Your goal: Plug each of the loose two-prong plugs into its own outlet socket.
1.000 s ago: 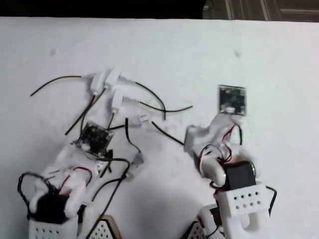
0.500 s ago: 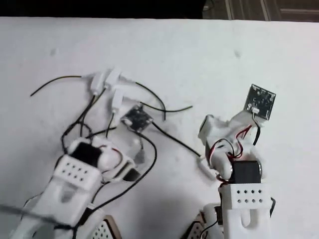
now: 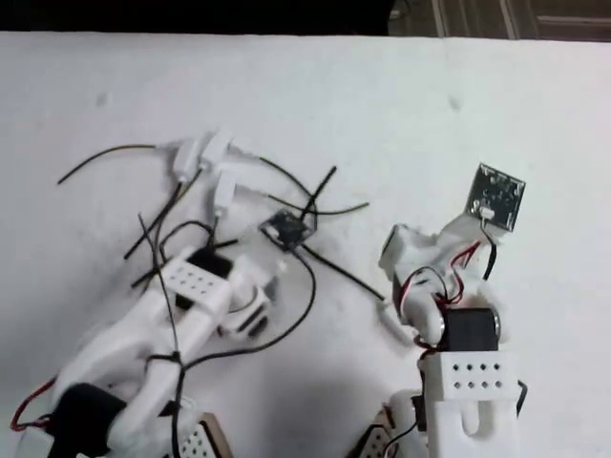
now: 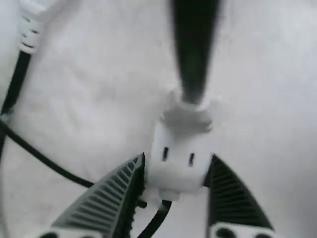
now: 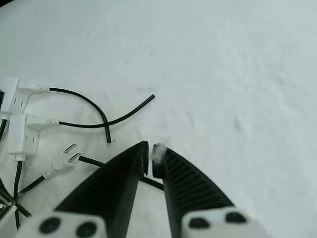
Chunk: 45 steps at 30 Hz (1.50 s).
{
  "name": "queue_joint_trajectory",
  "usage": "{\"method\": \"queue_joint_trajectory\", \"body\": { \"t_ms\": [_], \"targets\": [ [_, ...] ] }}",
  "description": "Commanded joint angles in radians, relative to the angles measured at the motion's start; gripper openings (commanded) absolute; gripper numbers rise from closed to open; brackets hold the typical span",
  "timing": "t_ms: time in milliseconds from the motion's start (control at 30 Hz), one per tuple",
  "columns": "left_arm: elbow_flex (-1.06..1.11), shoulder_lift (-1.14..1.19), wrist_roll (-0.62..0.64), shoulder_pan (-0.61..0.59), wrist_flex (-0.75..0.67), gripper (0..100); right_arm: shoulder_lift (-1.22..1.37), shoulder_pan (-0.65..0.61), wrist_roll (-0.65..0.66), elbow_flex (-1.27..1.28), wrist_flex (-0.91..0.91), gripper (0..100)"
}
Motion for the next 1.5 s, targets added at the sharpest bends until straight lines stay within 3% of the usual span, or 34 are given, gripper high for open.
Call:
{"method": "queue_joint_trajectory", "body": {
  "t_ms": [0,300,567,733,900,1033,1167,1467],
  "targets": [
    [-0.051,0.01,0.005,0.008,-0.017,4,-0.008,0.005,0.0,-0.006,-0.018,1.7],
    [-0.054,-0.219,0.002,-0.041,0.026,2,-0.01,0.004,-0.005,-0.006,-0.018,1.7],
    [-0.094,-0.479,-0.009,-0.298,-0.017,2,-0.01,-0.059,-0.006,-0.005,-0.012,1.7],
    [-0.207,-0.389,-0.086,-0.44,-0.1,2,-0.008,-0.07,-0.006,0.002,-0.012,1.7],
    [-0.396,-0.147,-0.089,-0.492,-0.112,3,-0.008,-0.071,-0.006,0.017,-0.018,1.7],
    [-0.534,0.054,-0.068,-0.522,-0.103,21,-0.008,-0.071,-0.005,0.017,-0.018,1.7],
    [-0.663,0.15,0.023,-0.57,-0.014,31,-0.008,-0.071,-0.005,0.017,-0.018,1.7],
    [-0.91,0.15,0.015,-0.562,0.341,31,-0.008,-0.073,0.0,0.017,-0.018,1.7]
  ]
}}
